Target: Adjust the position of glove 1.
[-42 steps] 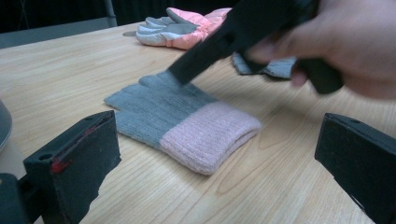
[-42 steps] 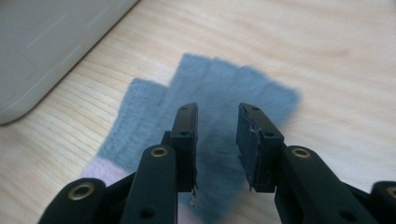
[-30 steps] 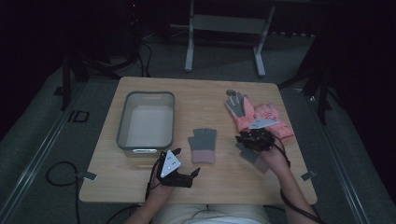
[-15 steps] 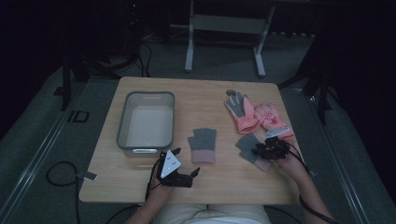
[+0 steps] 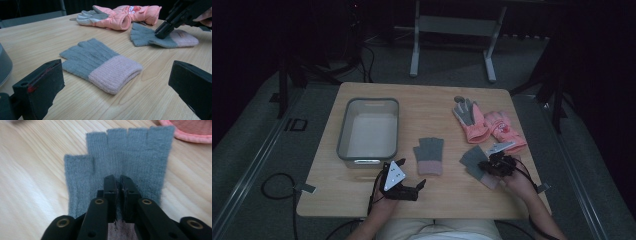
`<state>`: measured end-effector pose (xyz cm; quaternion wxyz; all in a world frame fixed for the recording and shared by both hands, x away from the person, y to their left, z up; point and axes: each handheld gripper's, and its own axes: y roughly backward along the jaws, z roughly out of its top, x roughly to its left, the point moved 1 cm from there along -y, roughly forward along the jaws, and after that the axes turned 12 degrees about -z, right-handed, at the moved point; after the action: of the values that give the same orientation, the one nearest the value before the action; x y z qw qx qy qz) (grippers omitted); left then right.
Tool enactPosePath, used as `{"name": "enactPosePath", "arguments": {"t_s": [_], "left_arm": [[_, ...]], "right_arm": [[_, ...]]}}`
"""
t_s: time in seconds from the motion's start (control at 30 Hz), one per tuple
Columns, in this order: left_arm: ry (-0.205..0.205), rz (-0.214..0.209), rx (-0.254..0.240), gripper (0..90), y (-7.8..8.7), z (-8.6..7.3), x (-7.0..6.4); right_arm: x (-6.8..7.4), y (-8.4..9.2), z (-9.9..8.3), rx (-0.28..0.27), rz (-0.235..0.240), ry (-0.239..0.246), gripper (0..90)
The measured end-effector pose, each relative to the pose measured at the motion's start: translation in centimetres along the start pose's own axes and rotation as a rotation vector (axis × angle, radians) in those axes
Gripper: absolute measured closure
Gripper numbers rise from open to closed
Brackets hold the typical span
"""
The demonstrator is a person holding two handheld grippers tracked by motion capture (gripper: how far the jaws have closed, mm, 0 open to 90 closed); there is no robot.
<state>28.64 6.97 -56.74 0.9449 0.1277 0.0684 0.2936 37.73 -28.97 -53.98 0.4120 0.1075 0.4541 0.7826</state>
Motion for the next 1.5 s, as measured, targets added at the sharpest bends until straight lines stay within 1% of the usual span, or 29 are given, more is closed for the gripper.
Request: {"name": "enactPosePath", "arguments": {"t_s": [0.07,0.13,0.17,0.27,0.33,0.43,0.5,0.57,0.63,0.67,0.73,0.77,0.8,0.97,1.0,1.07,1.13,1.17,1.23,1.27,1.3,1.37,1.47,1.5], "left_arm": [[0.001,0.001,0.000,0.0,0.0,0.0,0.0],[0.000,0.001,0.000,0.0,0.0,0.0,0.0],[0.000,-0.001,-0.001,0.0,0.0,0.0,0.0],[-0.002,-0.008,-0.002,0.0,0.1,0.0,0.0],[-0.003,-0.005,0.001,0.0,0.0,0.0,0.0],[-0.003,-0.003,0.002,0.0,0.0,0.0,0.0],[0.000,-0.003,0.001,0.0,0.0,0.0,0.0],[0.000,-0.005,0.002,0.0,0.0,0.0,0.0],[0.001,-0.002,0.000,0.0,0.0,0.0,0.0],[0.001,-0.002,0.000,0.0,0.0,0.0,0.0],[0.004,-0.001,-0.001,0.0,0.0,0.0,0.0],[0.003,-0.001,-0.002,0.0,0.0,0.0,0.0],[0.005,-0.002,-0.004,0.0,0.1,0.0,0.0],[0.005,-0.005,-0.006,0.0,0.1,0.0,0.0],[0.005,-0.006,-0.009,0.0,0.1,0.0,0.0],[0.005,-0.008,-0.010,0.0,0.1,0.0,0.0],[0.006,-0.009,-0.009,0.0,0.1,0.0,0.0],[0.005,-0.009,-0.006,0.0,0.1,0.0,0.1],[0.006,-0.008,-0.004,0.0,0.1,0.0,0.1],[0.006,-0.006,-0.003,0.0,0.1,0.0,0.1],[0.006,-0.005,-0.003,0.0,0.1,0.0,0.0],[0.007,-0.004,-0.007,0.0,0.1,0.0,0.0],[0.006,-0.002,-0.004,0.0,0.1,0.0,0.0],[0.006,-0.001,-0.003,0.0,0.1,0.0,0.0]], "right_arm": [[0.6,0.6,0.3,-0.019,-0.006,-0.037,85.4],[1.0,1.5,0.8,-0.053,-0.005,-0.125,85.5],[1.3,2.0,1.0,-0.064,-0.012,-0.147,85.5],[2.3,3.6,1.7,-0.101,-0.012,-0.181,85.4],[2.8,4.6,2.2,-0.119,-0.032,-0.205,85.4],[3.2,5.8,2.6,-0.152,-0.087,-0.265,85.5],[3.3,6.3,2.7,-0.171,-0.116,-0.331,85.5],[3.6,6.5,2.7,-0.182,-0.166,-0.380,85.5],[3.9,6.5,2.5,-0.184,-0.228,-0.409,85.4],[4.0,6.3,2.3,-0.180,-0.251,-0.425,85.5],[4.3,5.6,1.9,-0.154,-0.280,-0.440,85.4],[4.3,5.2,1.7,-0.142,-0.282,-0.456,85.4],[4.4,4.7,1.4,-0.125,-0.275,-0.471,85.4],[4.3,2.8,0.2,-0.073,-0.303,-0.540,85.4],[4.3,2.5,0.0,-0.062,-0.304,-0.550,85.3],[4.3,2.1,-0.3,-0.050,-0.311,-0.552,85.3],[4.3,1.6,-0.6,-0.035,-0.304,-0.553,84.9],[4.3,1.3,-0.7,-0.034,-0.314,-0.554,84.4],[4.2,0.7,-0.9,-0.018,-0.308,-0.554,81.8],[4.2,0.6,-1.0,-0.018,-0.318,-0.561,80.1],[4.2,0.5,-1.1,-0.017,-0.327,-0.557,78.2],[4.3,0.4,-1.2,-0.022,-0.331,-0.550,76.8],[4.3,0.4,-1.3,-0.030,-0.330,-0.551,74.9],[4.3,0.5,-1.4,-0.037,-0.319,-0.555,70.4]]}}
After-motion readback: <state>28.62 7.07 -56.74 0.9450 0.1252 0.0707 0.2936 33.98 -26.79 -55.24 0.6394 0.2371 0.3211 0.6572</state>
